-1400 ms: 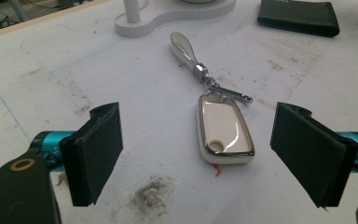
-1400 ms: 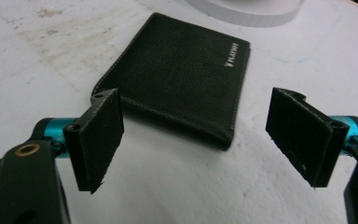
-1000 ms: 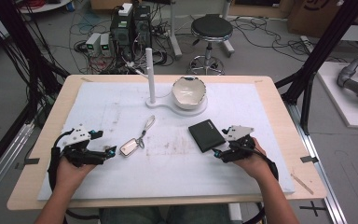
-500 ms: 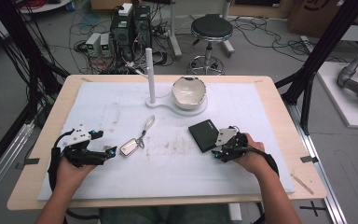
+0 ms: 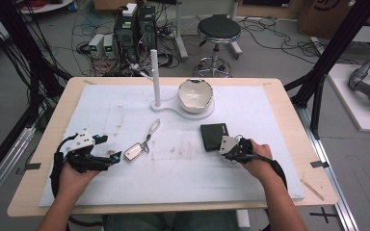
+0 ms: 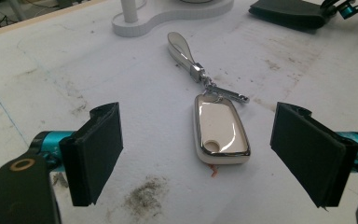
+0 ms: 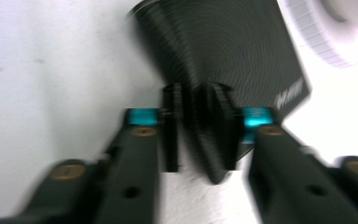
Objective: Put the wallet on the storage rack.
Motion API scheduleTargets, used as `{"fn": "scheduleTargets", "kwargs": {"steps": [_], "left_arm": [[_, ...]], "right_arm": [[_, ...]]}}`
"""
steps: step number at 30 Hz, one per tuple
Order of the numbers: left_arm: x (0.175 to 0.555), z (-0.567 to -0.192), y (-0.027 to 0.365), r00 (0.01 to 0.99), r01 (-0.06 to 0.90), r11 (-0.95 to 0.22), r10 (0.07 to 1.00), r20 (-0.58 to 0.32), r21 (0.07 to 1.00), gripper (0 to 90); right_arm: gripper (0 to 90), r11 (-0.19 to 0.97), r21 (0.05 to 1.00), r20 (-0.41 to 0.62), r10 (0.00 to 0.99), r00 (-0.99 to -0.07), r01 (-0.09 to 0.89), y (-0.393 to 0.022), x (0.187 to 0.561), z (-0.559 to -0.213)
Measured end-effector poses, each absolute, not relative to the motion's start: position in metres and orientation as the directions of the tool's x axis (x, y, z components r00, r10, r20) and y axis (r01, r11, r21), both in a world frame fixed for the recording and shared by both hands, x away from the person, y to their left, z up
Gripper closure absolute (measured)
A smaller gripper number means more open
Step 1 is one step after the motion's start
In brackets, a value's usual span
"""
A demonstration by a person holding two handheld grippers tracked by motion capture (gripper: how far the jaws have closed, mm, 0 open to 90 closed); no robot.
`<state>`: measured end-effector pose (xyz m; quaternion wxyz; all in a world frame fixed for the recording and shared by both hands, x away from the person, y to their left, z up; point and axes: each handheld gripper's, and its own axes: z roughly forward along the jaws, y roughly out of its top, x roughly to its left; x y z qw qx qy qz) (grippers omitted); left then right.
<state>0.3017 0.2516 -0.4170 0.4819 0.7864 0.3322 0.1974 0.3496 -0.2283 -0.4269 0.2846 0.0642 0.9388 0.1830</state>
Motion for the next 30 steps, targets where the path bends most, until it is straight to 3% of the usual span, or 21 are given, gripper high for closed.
{"fn": "scheduleTargets", "kwargs": {"steps": [7, 17, 20, 30], "left_arm": [[0.302, -0.417, 0.254, 0.697, 0.335, -0.307, 0.717, -0.015, 0.891, 16.9], [0.303, -0.417, 0.251, 0.702, 0.328, -0.32, 0.712, -0.002, 0.889, 16.9], [0.302, -0.418, 0.249, 0.703, 0.328, -0.319, 0.712, -0.004, 0.889, 16.9], [0.302, -0.417, 0.249, 0.707, 0.324, -0.32, 0.707, -0.003, 0.891, 16.9]], "right_arm": [[86.4, 0.903, 0.427, -0.505, 0.268, -0.82, 0.032, -0.232, 0.346, -0.425], [86.4, 0.764, 0.642, -0.422, 0.419, -0.804, 0.062, -0.253, 0.337, -0.403], [86.4, 0.679, 0.731, -0.355, 0.471, -0.808, 0.074, -0.258, 0.337, -0.39], [86.3, 0.638, 0.768, -0.329, 0.469, -0.82, 0.057, -0.242, 0.34, -0.361]]}}
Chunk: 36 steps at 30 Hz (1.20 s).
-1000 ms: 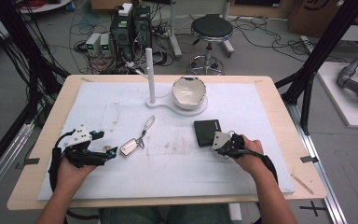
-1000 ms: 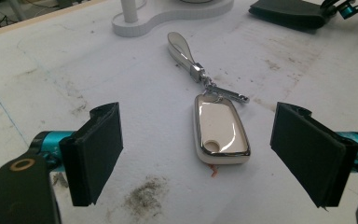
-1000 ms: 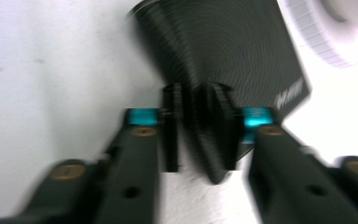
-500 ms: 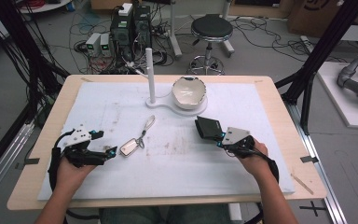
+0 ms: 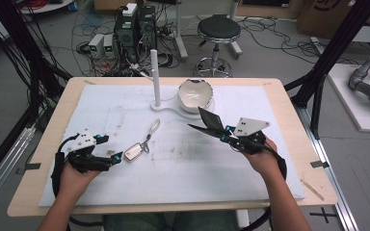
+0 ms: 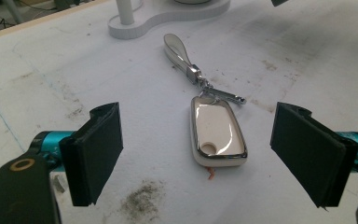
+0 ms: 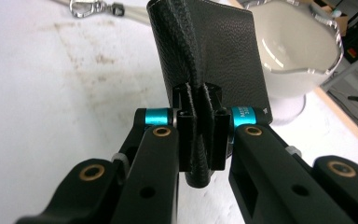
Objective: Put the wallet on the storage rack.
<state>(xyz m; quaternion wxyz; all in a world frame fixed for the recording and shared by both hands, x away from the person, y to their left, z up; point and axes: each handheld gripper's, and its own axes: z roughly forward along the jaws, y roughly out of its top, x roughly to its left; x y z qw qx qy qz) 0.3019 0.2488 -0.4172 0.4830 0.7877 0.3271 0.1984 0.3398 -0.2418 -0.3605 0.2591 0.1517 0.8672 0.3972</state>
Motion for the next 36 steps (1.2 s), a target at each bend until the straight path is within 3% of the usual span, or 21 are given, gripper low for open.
{"fn": "scheduleTargets", "kwargs": {"steps": [21, 36], "left_arm": [[0.303, -0.417, 0.251, 0.705, 0.326, -0.307, 0.709, -0.013, 0.894, 16.9], [0.304, -0.417, 0.255, 0.702, 0.33, -0.301, 0.712, -0.019, 0.895, 16.9]], "right_arm": [[86.2, 0.681, 0.728, -0.366, 0.489, -0.791, 0.084, -0.204, 0.394, -0.274], [86.1, 0.728, 0.667, -0.378, 0.515, -0.77, 0.159, -0.185, 0.44, -0.286]]}}
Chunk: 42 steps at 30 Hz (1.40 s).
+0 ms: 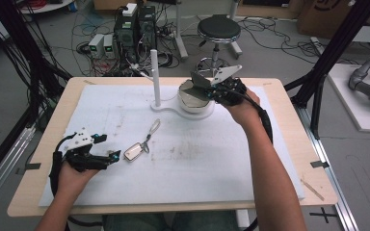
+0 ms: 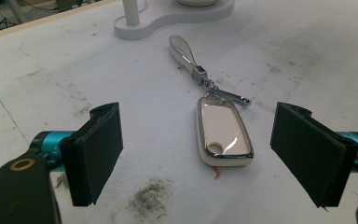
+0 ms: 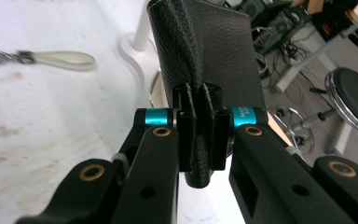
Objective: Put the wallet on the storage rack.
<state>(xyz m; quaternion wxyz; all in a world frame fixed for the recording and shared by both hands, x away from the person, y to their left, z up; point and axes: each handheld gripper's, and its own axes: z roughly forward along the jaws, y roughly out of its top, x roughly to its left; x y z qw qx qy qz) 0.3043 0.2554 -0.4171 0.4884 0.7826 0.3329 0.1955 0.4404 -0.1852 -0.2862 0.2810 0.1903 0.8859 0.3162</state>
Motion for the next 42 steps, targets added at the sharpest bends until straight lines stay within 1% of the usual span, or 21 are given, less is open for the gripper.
{"fn": "scheduleTargets", "kwargs": {"steps": [5, 8, 17, 22, 27, 32, 42], "left_arm": [[0.305, -0.417, 0.255, 0.703, 0.329, -0.298, 0.711, -0.022, 0.896, 16.9], [0.305, -0.418, 0.255, 0.703, 0.331, -0.302, 0.711, -0.021, 0.894, 16.9], [0.304, -0.417, 0.255, 0.705, 0.329, -0.3, 0.709, -0.022, 0.896, 16.9], [0.305, -0.418, 0.253, 0.707, 0.33, -0.298, 0.707, -0.025, 0.896, 16.9], [0.304, -0.417, 0.251, 0.712, 0.323, -0.309, 0.702, -0.015, 0.894, 16.9], [0.304, -0.417, 0.253, 0.707, 0.327, -0.305, 0.707, -0.018, 0.895, 16.9], [0.305, -0.418, 0.253, 0.707, 0.328, -0.303, 0.707, -0.02, 0.895, 16.9]], "right_arm": [[86.1, 0.743, 0.646, -0.375, 0.509, -0.775, 0.175, -0.18, 0.448, -0.294], [86.1, 0.766, 0.615, -0.378, 0.493, -0.784, 0.186, -0.174, 0.453, -0.302], [86.1, 0.781, 0.591, -0.361, 0.479, -0.8, 0.201, -0.165, 0.458, -0.31], [86.1, 0.781, 0.59, -0.34, 0.469, -0.815, 0.203, -0.168, 0.454, -0.307], [86.0, 0.774, 0.594, -0.316, 0.475, -0.821, 0.219, -0.167, 0.458, -0.309], [86.0, 0.782, 0.58, -0.32, 0.474, -0.82, 0.226, -0.164, 0.461, -0.312], [86.0, 0.776, 0.582, -0.305, 0.487, -0.818, 0.245, -0.161, 0.47, -0.319]]}}
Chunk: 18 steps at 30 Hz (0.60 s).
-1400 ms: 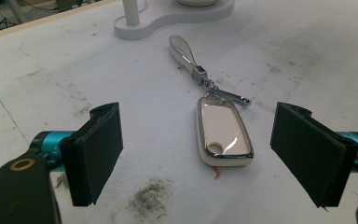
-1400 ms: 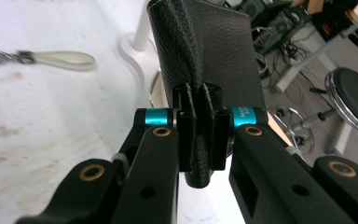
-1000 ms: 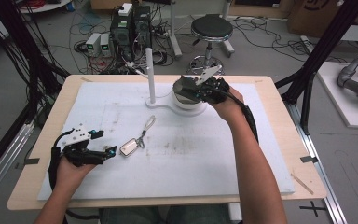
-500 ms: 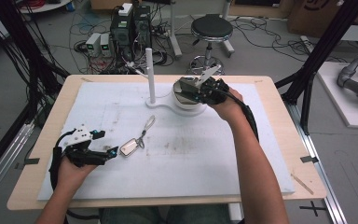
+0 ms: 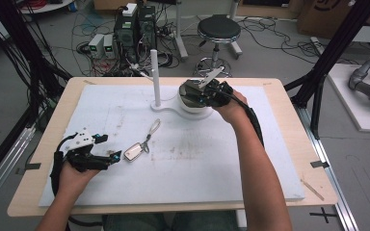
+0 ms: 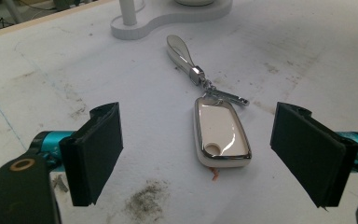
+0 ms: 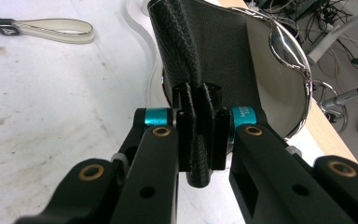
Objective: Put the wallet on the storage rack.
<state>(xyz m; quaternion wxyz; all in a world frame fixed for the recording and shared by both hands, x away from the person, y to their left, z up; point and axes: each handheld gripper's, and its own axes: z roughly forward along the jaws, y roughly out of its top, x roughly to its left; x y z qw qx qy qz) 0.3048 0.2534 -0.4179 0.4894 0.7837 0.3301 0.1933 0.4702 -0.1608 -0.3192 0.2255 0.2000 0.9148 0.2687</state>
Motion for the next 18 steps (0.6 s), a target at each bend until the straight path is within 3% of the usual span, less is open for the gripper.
{"fn": "scheduleTargets", "kwargs": {"steps": [8, 11, 12, 15, 18], "left_arm": [[0.304, -0.417, 0.255, 0.706, 0.327, -0.302, 0.708, -0.019, 0.895, 16.9], [0.304, -0.418, 0.255, 0.707, 0.327, -0.301, 0.707, -0.02, 0.896, 16.9], [0.304, -0.418, 0.255, 0.706, 0.328, -0.3, 0.708, -0.021, 0.896, 16.9], [0.305, -0.418, 0.254, 0.708, 0.328, -0.301, 0.706, -0.021, 0.896, 16.9], [0.306, -0.417, 0.252, 0.714, 0.322, -0.308, 0.7, -0.015, 0.895, 16.9]], "right_arm": [[84.2, 0.779, 0.572, -0.321, 0.501, -0.804, 0.258, -0.154, 0.476, -0.328], [76.3, 0.771, 0.583, -0.334, 0.515, -0.79, 0.256, -0.153, 0.475, -0.328], [67.4, 0.774, 0.581, -0.348, 0.514, -0.784, 0.25, -0.152, 0.474, -0.328], [56.6, 0.755, 0.608, -0.354, 0.534, -0.768, 0.245, -0.157, 0.465, -0.32], [54.8, 0.734, 0.636, -0.344, 0.544, -0.765, 0.236, -0.165, 0.457, -0.314]]}}
